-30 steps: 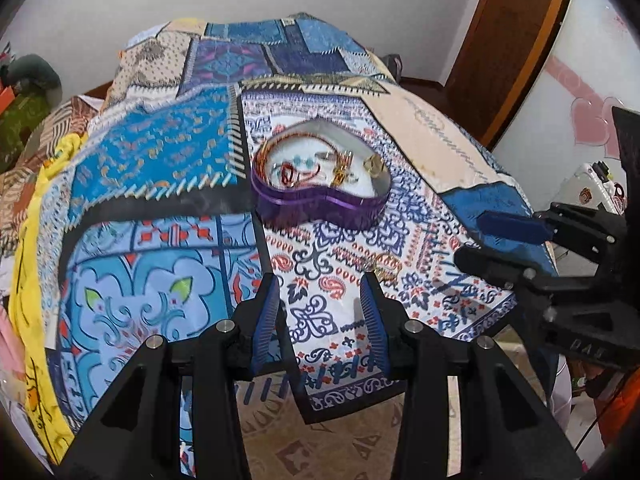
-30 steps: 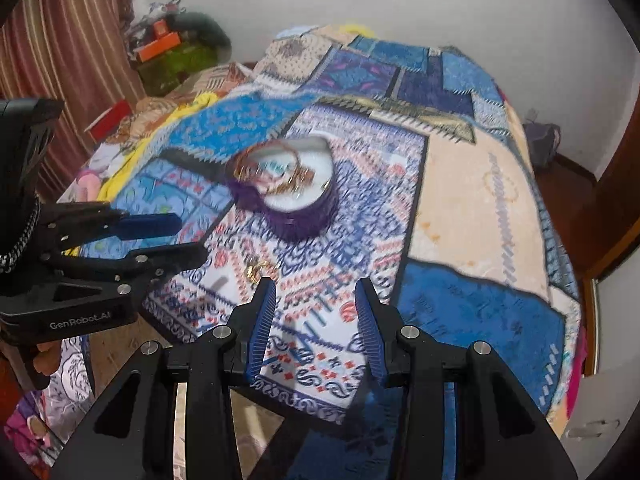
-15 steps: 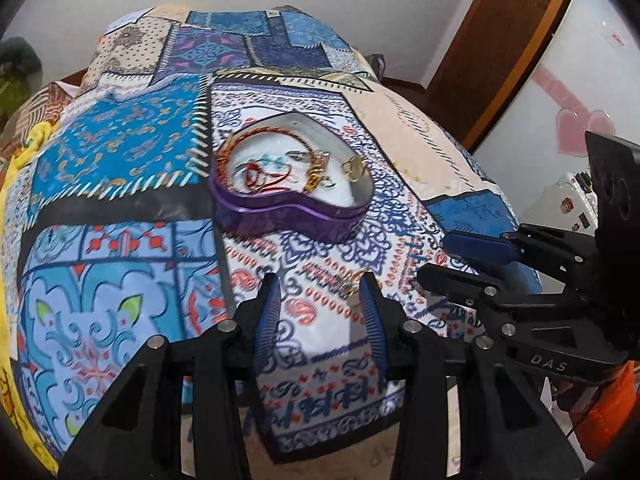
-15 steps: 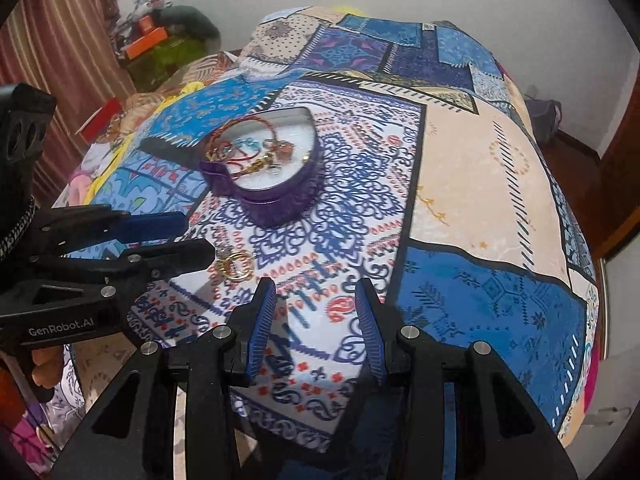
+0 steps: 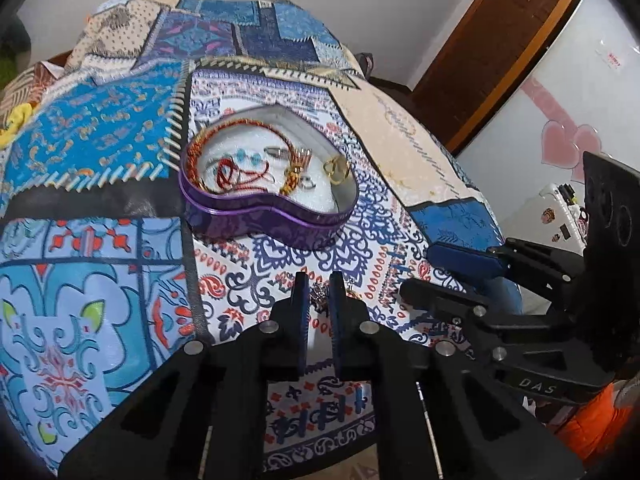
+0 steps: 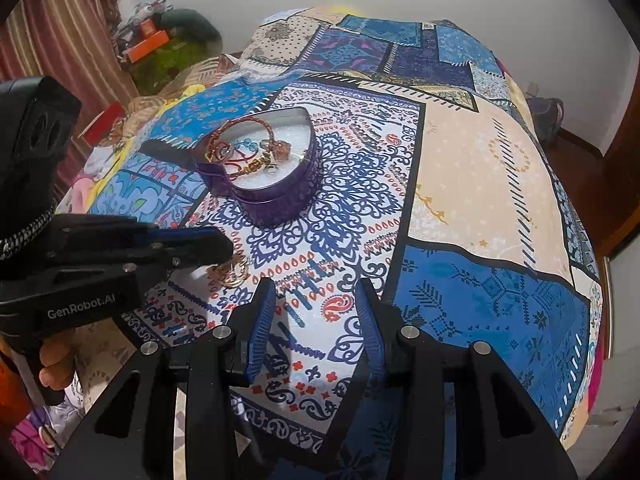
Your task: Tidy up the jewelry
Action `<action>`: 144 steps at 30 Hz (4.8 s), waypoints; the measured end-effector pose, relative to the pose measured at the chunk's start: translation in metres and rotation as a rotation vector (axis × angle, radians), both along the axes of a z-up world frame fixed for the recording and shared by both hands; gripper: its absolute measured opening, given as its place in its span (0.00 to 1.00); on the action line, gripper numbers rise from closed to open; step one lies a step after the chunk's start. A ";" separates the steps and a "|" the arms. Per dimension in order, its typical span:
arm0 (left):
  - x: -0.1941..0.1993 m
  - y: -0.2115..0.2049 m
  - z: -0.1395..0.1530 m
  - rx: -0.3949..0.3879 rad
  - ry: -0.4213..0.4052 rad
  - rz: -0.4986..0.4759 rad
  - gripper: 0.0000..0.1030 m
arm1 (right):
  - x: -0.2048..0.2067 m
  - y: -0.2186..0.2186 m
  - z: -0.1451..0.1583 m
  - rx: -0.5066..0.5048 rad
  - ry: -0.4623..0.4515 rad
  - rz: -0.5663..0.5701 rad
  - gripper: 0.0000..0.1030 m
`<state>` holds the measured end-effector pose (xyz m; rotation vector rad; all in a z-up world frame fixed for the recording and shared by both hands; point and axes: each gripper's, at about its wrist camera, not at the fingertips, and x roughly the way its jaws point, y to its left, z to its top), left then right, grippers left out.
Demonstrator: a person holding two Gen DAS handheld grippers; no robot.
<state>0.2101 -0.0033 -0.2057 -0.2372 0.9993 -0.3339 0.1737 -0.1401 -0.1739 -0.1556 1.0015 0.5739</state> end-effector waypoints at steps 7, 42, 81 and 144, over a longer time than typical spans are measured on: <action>-0.015 0.011 0.033 0.018 -0.107 0.025 0.08 | -0.001 0.012 0.005 0.003 -0.006 0.034 0.37; -0.037 0.035 0.059 0.127 -0.211 0.077 0.05 | 0.001 0.038 0.022 -0.004 -0.095 0.085 0.23; 0.034 0.035 0.028 0.090 -0.168 0.042 0.05 | 0.046 0.059 0.018 0.028 -0.095 0.104 0.23; -0.217 0.010 0.242 0.230 -0.894 0.411 0.97 | -0.169 -0.016 0.239 0.294 -0.898 -0.266 1.00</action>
